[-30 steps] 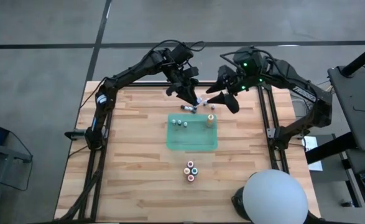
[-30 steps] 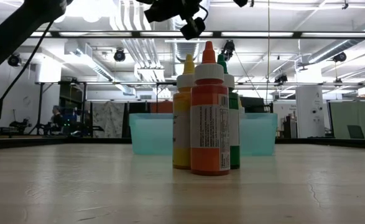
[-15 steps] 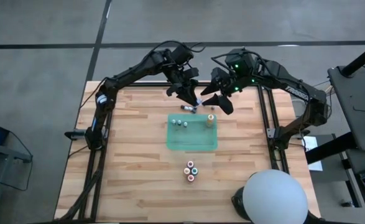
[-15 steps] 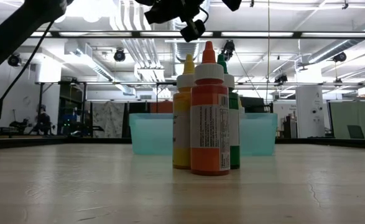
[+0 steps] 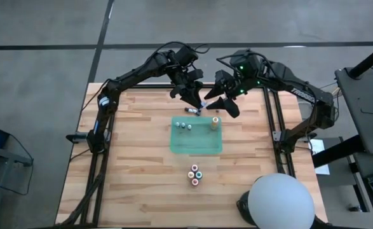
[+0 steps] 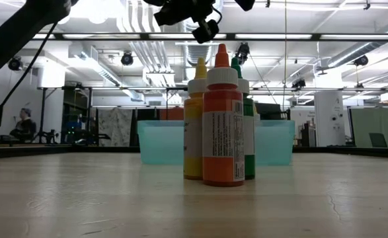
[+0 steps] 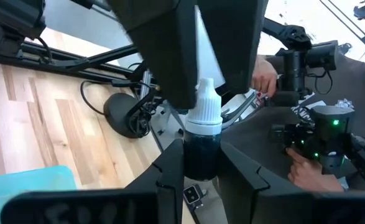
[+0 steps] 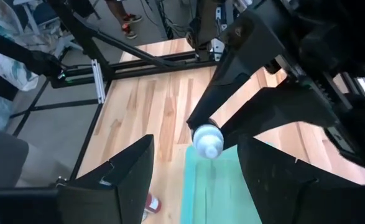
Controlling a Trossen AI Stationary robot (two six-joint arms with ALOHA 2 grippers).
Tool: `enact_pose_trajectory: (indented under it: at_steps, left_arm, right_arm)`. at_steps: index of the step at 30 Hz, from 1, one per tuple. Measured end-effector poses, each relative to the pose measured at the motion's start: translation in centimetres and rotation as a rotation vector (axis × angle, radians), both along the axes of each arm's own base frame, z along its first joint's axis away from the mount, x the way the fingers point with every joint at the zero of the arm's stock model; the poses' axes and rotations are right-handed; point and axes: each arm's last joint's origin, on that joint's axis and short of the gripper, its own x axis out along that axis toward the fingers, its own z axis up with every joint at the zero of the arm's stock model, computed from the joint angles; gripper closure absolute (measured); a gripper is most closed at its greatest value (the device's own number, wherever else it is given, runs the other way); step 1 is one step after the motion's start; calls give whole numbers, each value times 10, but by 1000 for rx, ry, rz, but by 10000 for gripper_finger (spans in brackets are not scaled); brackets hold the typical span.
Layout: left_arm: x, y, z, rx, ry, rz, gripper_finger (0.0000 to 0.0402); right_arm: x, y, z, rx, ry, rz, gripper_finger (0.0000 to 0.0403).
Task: Pick & Place food coloring
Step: Put the black small food coloring bottle into the green container
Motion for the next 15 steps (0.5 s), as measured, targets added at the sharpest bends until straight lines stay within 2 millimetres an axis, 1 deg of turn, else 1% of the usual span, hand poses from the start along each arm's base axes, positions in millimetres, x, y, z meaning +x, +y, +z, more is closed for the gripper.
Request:
enact_pose_trajectory:
  at_steps: [15]
  left_arm:
    - [0,0,0,-3,1,2,348]
  right_arm:
    - [9,-3,-9,10,28,2,179]
